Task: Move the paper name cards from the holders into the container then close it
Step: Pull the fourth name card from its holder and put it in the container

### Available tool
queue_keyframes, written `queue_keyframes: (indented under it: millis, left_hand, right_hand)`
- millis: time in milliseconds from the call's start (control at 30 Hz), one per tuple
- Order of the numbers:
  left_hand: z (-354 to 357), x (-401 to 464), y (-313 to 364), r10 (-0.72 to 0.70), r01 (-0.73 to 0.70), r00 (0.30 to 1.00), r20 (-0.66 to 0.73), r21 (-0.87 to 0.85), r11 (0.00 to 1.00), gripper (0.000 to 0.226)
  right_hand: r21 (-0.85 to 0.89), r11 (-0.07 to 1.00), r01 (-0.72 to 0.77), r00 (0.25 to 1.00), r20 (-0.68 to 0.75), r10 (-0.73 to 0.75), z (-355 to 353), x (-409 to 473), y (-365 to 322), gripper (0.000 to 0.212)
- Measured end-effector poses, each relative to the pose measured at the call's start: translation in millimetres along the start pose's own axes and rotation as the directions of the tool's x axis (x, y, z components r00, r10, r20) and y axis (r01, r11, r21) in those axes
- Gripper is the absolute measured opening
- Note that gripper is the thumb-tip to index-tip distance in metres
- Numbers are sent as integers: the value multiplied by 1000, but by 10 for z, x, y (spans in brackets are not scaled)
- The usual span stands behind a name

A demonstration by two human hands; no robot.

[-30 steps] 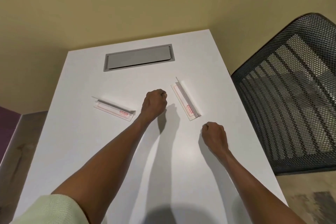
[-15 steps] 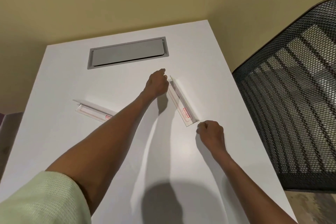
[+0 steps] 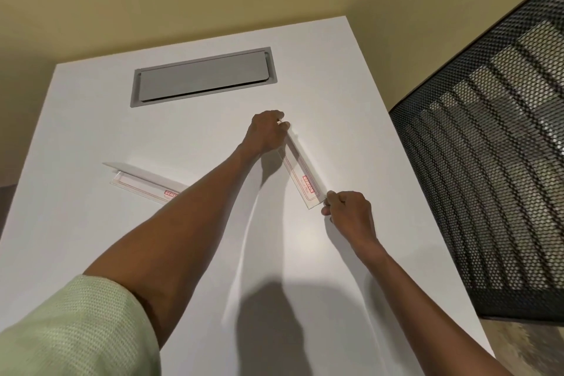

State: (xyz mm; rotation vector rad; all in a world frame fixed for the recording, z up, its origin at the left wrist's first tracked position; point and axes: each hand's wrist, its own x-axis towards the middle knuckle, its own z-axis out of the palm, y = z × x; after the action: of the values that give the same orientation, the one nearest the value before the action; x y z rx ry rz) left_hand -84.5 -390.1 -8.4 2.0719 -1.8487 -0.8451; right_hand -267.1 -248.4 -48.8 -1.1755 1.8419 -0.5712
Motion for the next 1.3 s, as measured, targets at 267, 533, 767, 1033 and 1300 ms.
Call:
queue_keyframes:
  millis: [267, 533, 767, 1033, 1300]
  left_hand:
    - [12, -137, -114, -76, 48, 978, -195, -148, 988, 29]
    - [-257, -619, -253, -208, 91, 913, -352, -321, 943, 23]
    - [-381, -1144, -422, -346, 91, 854, -389, -543, 835, 16]
    - [-231, -1963, -756, -452, 148, 826, -337, -644, 751, 36]
    - [-35, -2637, -1040, -482, 265, 852, -203, -626, 733, 34]
  right_hand:
    - [-46, 998, -41, 999, -6, 41, 34, -25, -47, 39]
    - [-118, 993, -24, 1000, 7, 25, -86, -232, -240, 38]
    - [-187, 980, 68, 997, -28, -74, -220, -430, -366, 38]
    - [-151, 972, 179, 982, -29, -185, -279, -675, -253, 29]
    - [-178, 939, 295, 955, 19, -297, -232, -883, 7, 16]
